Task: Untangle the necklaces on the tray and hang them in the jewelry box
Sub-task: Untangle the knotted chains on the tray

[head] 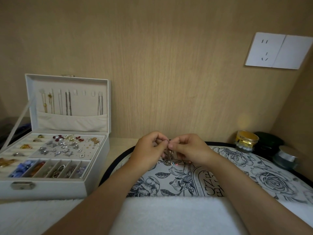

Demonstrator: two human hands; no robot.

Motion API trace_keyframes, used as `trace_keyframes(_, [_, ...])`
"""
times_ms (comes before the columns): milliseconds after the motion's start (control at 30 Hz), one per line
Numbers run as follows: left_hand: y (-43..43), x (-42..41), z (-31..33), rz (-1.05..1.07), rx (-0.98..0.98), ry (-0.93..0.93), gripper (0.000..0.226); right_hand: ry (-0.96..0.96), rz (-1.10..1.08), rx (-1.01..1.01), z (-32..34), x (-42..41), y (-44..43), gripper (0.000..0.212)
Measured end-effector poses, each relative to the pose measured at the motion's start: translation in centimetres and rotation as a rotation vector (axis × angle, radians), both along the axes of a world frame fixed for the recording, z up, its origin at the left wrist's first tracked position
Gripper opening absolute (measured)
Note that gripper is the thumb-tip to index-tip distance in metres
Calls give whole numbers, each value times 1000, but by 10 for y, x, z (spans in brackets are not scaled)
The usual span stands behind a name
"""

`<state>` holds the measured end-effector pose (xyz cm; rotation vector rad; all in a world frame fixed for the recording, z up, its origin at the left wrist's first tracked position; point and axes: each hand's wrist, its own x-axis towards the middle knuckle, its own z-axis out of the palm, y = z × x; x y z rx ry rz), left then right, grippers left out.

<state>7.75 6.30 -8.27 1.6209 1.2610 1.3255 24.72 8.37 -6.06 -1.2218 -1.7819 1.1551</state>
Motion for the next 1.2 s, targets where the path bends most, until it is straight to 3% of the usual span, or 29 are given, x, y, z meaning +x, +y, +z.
trace_keyframes(467, [1, -3, -3, 45, 74, 142, 12, 109, -147, -127, 0, 1, 6, 8])
trace_keyframes(700, [2, -4, -4, 47, 129, 194, 14, -148, -205, 28, 1, -4, 6, 12])
trace_keyframes(800, [1, -4, -2, 38, 107, 125, 10, -49, -150, -53, 2, -4, 3, 11])
trace_keyframes(900, [3, -5, -4, 28, 75, 158, 23, 56, -105, -147, 4, -3, 1, 14])
trace_keyframes(1033, [6, -6, -4, 27, 58, 182, 17, 154, -55, -211, 4, -4, 2, 19])
trace_keyframes(1200, [2, -7, -2, 122, 96, 177, 12, -17, -87, -102, 2, -6, 2, 34])
